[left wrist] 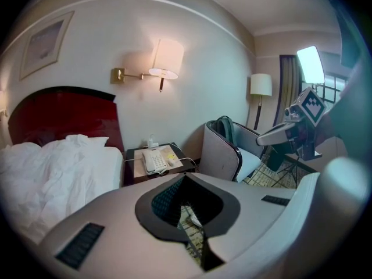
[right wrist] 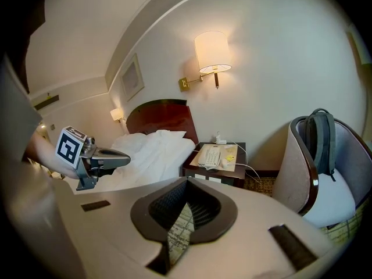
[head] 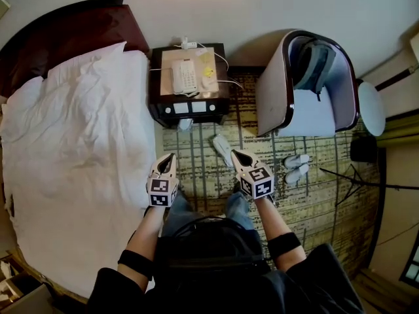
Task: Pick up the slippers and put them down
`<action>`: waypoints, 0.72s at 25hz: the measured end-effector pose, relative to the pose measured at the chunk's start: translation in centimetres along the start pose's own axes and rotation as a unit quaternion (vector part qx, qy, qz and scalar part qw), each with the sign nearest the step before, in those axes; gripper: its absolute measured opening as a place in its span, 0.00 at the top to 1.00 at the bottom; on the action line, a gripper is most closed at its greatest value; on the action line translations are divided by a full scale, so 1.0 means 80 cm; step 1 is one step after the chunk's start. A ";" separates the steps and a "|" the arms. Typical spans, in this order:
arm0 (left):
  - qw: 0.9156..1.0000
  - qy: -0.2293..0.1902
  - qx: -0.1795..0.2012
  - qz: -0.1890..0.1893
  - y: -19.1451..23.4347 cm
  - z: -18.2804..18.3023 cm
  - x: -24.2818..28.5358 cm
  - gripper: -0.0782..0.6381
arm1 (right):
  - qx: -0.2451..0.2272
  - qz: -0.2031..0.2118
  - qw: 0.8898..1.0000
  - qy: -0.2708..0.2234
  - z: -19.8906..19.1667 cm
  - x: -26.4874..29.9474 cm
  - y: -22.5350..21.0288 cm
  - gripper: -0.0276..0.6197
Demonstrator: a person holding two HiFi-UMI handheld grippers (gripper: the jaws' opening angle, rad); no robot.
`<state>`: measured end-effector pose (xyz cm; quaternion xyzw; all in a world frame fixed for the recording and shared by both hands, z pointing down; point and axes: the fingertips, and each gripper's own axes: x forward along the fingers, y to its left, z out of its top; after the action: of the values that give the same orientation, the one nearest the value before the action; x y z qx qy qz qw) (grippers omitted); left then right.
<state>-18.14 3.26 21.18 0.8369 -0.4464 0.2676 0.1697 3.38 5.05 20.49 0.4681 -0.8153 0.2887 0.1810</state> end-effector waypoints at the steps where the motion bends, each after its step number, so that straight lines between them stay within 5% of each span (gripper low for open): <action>1: 1.000 0.003 -0.003 -0.001 0.002 -0.001 0.003 0.89 | 0.000 0.002 1.000 0.003 -0.001 0.004 0.001 0.96; 10: 0.998 0.040 -0.048 -0.025 0.038 -0.054 0.071 0.84 | -0.016 0.023 0.998 0.052 -0.047 0.105 0.010 0.96; 18: 0.987 0.091 -0.119 -0.061 0.085 -0.155 0.187 0.64 | -0.017 0.034 0.995 0.094 -0.112 0.225 0.019 0.96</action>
<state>-20.62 -3.77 40.39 0.8083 -0.4063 0.2767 0.3240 -6.65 -0.47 37.08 0.4079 -0.8147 0.3239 0.2547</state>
